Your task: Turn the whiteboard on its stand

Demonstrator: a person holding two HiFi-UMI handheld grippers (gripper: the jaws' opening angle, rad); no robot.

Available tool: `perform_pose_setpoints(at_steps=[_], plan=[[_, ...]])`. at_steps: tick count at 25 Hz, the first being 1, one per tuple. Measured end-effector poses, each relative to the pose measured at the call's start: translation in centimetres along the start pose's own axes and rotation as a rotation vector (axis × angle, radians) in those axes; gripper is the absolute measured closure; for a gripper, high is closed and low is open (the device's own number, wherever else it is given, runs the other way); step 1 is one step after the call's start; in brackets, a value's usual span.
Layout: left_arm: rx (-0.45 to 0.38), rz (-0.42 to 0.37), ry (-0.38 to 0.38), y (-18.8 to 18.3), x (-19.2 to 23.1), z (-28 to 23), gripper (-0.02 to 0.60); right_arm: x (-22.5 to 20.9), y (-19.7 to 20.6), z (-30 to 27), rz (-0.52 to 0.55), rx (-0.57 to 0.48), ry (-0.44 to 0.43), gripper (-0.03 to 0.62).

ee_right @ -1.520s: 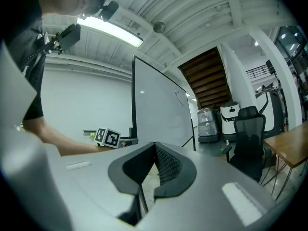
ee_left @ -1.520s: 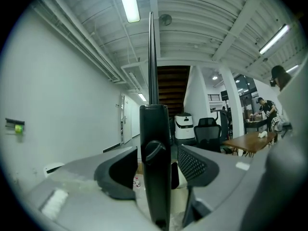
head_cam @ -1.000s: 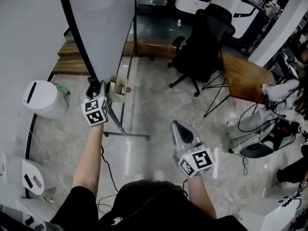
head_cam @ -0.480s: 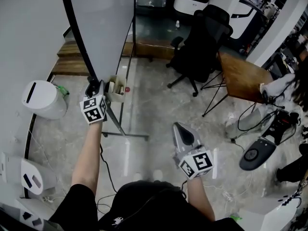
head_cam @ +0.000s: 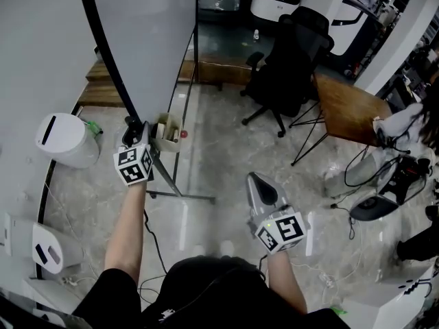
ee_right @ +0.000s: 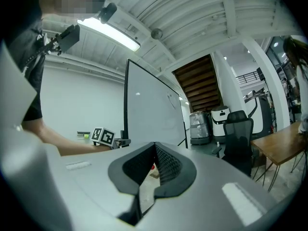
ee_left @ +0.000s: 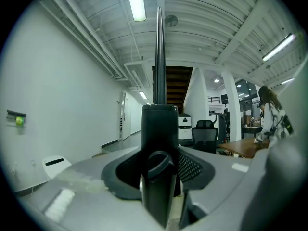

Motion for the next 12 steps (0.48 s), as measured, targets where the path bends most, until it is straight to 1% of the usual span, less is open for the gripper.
perform_pose_setpoints(at_steps=[6, 12], plan=[[0.009, 0.005, 0.002, -0.1, -0.4, 2.4, 0.393, 0.1, -0.1, 0.8, -0.007, -0.003, -0.016, 0.589], [0.04, 0.016, -0.02, 0.3, 0.9, 3.5, 0.393, 0.4, 0.0, 1.2, -0.011, -0.003, -0.027, 0.589]])
Point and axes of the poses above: the fingertips, and each gripper's own axes: z backward along the fingers, x to its left, y out of its underside, the point moved 3 cm from there along z, backward along the fingers, and after that the axes turned 15 degrees about -z, right-handed, at the moved point
